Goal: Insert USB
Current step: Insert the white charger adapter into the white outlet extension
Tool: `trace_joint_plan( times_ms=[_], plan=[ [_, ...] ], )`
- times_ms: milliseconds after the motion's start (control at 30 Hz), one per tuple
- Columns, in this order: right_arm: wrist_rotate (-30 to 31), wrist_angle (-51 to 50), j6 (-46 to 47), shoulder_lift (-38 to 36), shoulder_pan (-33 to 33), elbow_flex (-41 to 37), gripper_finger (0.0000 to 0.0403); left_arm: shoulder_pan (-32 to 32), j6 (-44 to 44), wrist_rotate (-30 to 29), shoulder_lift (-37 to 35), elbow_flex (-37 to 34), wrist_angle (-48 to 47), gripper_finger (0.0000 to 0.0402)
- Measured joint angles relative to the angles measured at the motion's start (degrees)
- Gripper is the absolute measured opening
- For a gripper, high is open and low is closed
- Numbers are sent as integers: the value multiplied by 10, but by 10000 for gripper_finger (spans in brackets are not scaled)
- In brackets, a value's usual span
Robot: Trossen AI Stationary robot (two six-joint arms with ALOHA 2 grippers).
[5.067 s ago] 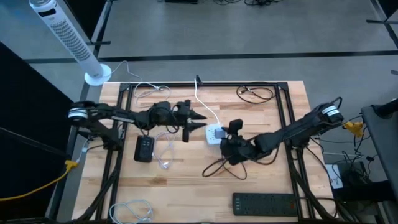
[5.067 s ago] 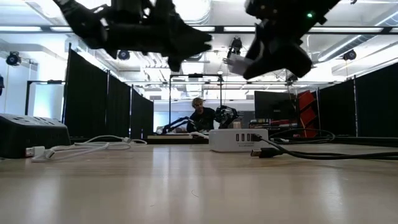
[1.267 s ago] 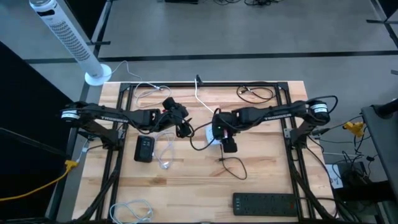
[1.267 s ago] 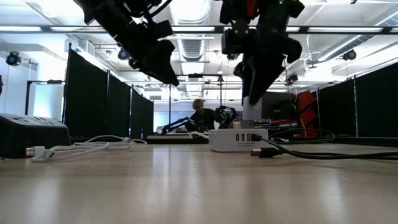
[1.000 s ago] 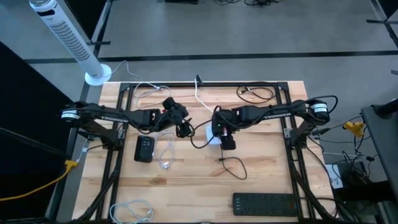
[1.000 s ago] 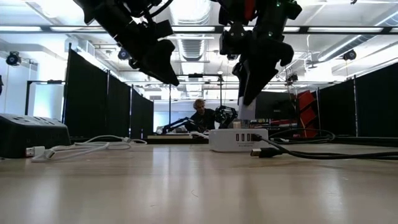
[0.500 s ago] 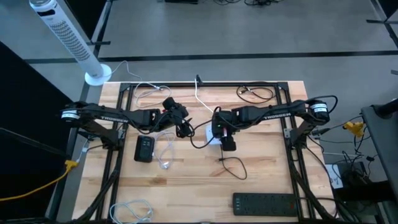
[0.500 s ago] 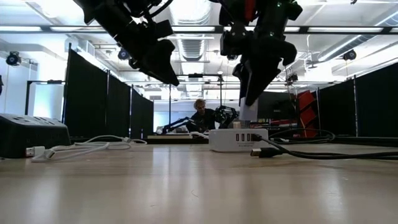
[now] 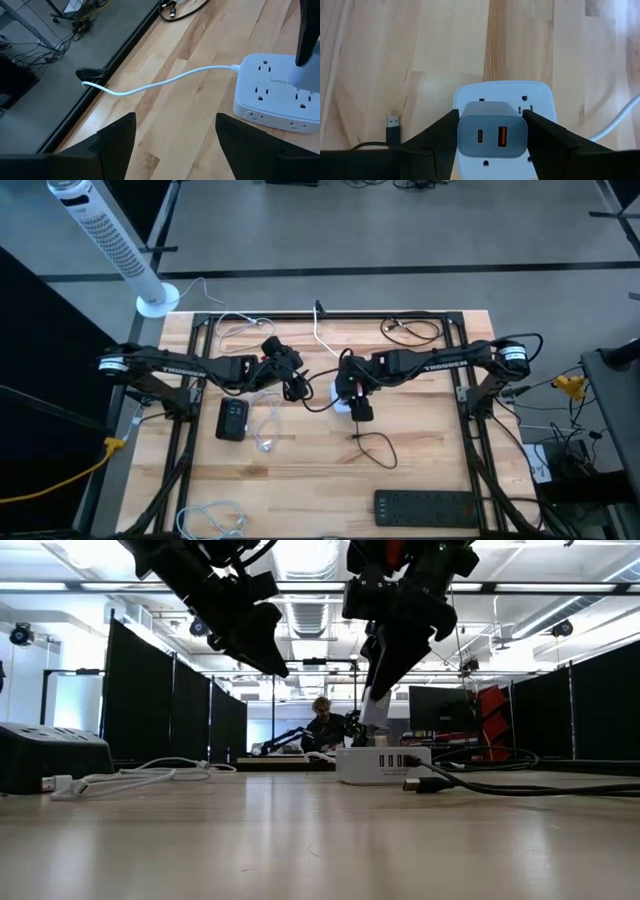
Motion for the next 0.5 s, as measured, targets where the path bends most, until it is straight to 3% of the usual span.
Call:
trace_joint_plan(
  times_ms=[200,500],
  plan=[
    [-25,15,4,4,0,0,189,0,0,0,0,0,1,261],
    [-16,17,3,26,0,0,189,0,-3,1,0,0,2,261]
  ],
)
